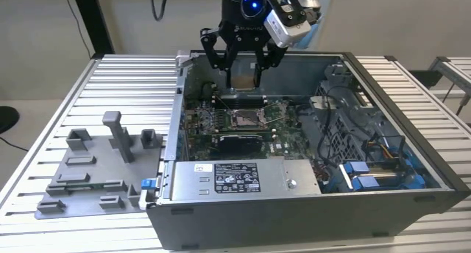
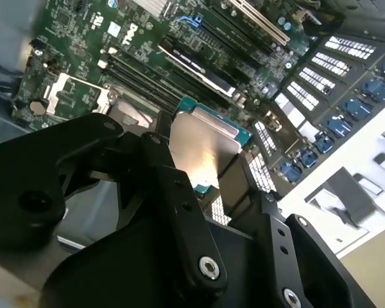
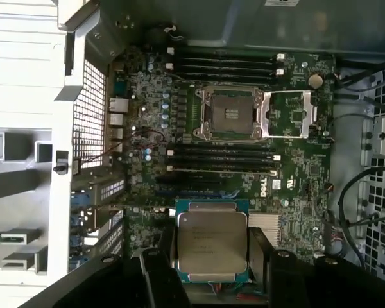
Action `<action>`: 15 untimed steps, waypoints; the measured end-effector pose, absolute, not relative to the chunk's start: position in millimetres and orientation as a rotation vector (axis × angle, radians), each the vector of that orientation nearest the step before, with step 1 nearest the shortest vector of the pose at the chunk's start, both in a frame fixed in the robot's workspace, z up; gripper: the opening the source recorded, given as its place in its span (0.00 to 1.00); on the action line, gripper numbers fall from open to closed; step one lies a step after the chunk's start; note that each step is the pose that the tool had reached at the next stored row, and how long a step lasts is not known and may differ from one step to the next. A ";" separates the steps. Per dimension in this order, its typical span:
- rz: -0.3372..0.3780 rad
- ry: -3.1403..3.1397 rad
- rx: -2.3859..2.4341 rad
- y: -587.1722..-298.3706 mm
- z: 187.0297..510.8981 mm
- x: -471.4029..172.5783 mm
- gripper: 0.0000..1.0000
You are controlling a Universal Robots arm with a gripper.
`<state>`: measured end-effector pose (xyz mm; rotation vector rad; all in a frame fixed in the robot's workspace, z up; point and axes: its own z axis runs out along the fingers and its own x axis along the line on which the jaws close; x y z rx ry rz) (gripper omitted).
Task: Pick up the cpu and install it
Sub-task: 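Pick up the cpu and move it towards the insertion slot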
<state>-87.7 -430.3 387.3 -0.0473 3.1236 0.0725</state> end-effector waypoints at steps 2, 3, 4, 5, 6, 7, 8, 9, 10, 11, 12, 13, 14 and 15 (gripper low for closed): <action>0.072 3.124 -0.047 -425.9 387.4 -87.7 0.00; 0.072 3.124 -0.047 -421.8 387.3 -87.8 0.00; 0.072 3.124 -0.047 -417.9 387.3 -87.8 0.00; 0.072 3.124 -0.047 -413.0 387.4 -87.8 0.00; 0.072 3.124 -0.047 -408.6 387.4 -87.9 0.00; 0.072 3.124 -0.047 -404.0 387.3 -87.9 0.00; 0.073 3.124 -0.047 -399.8 387.3 -88.0 0.00; 0.072 3.124 -0.047 -395.3 387.3 -88.1 0.00; 0.072 3.124 -0.047 -390.6 387.2 -88.3 0.00; 0.073 3.123 -0.047 -386.0 387.2 -88.5 0.00; 0.072 3.124 -0.047 -381.5 387.2 -88.7 0.00; 0.072 3.124 -0.047 -377.0 387.1 -89.0 0.00; 0.072 3.124 -0.047 -372.2 387.0 -89.3 0.00; 0.073 3.124 -0.047 -367.8 386.9 -89.5 0.00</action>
